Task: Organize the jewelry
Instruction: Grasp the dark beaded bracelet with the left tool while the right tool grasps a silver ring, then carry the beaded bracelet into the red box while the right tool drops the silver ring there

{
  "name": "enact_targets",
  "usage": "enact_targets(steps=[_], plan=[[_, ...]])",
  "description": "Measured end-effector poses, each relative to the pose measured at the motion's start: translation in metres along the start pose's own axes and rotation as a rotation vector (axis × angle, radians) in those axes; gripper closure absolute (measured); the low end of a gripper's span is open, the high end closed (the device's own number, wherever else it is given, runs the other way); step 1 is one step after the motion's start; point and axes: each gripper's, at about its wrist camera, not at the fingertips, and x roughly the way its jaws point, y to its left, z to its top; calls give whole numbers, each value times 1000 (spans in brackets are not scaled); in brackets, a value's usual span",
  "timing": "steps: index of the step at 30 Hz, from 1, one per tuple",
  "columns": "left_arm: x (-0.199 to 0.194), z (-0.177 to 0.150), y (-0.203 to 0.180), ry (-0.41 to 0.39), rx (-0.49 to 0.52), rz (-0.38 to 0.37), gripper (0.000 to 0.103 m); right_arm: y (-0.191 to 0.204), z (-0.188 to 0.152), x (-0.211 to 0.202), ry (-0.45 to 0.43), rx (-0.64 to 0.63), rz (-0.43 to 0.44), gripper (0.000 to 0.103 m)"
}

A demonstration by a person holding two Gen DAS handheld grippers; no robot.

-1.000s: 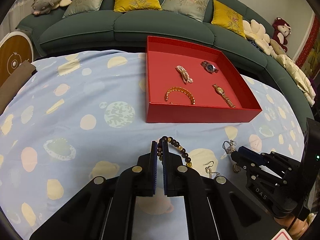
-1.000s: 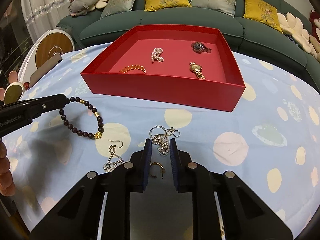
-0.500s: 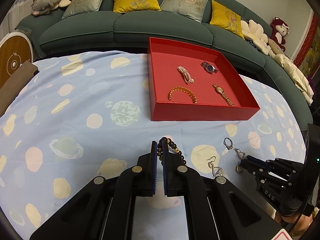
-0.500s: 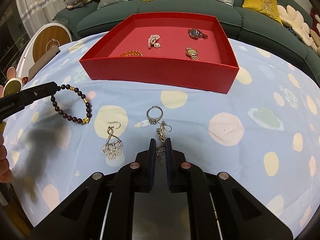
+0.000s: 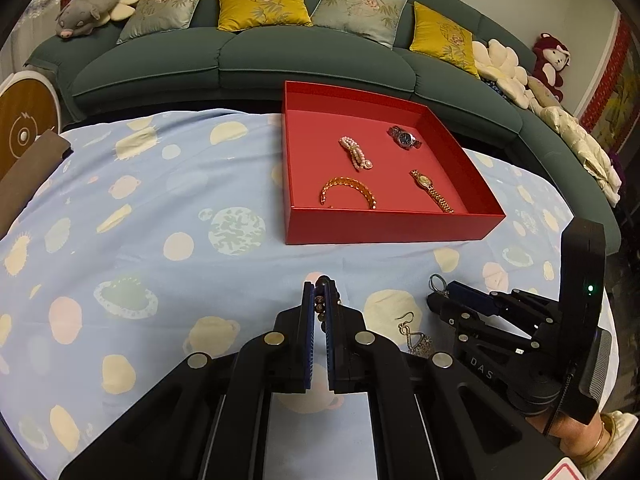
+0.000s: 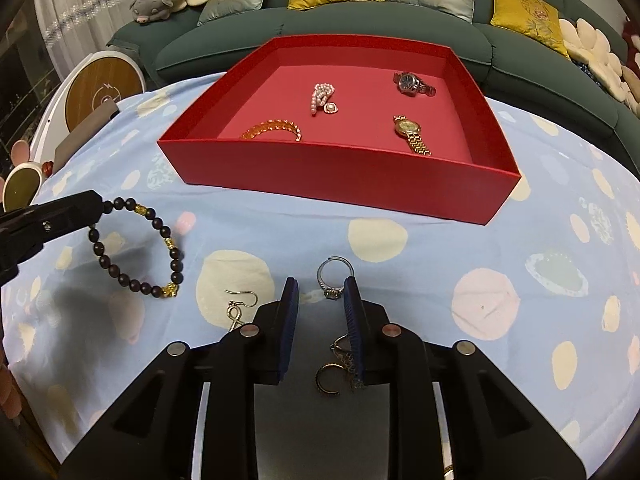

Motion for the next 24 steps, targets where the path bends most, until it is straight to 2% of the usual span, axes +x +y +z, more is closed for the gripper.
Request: enact_targets(steps=[2,5,8,10,11,18,24], plan=[[0,0,4,2,-6,-2,100,-1,0,1,-9,0,-8,79],[0,0,9,3,-14,-1,100,-4,3,0,-20,9,-23,70],[-1,0,11,2,-17,-1,100,-4,4,3,-15,11,-15,69],[-1,0,12,2,-18,1,100,-1,4,4,-19,-2,-24,75],[-1,0,13,3,-19,1,100,1,4,4,-21,-9,-28,83],[-6,2,17,-3,-32,-7,100,6,4,-1,-40,-25,-33,84],[-21,11,12,-31,-30,-26,100,9,14,-25,-98,-18,-4,84]])
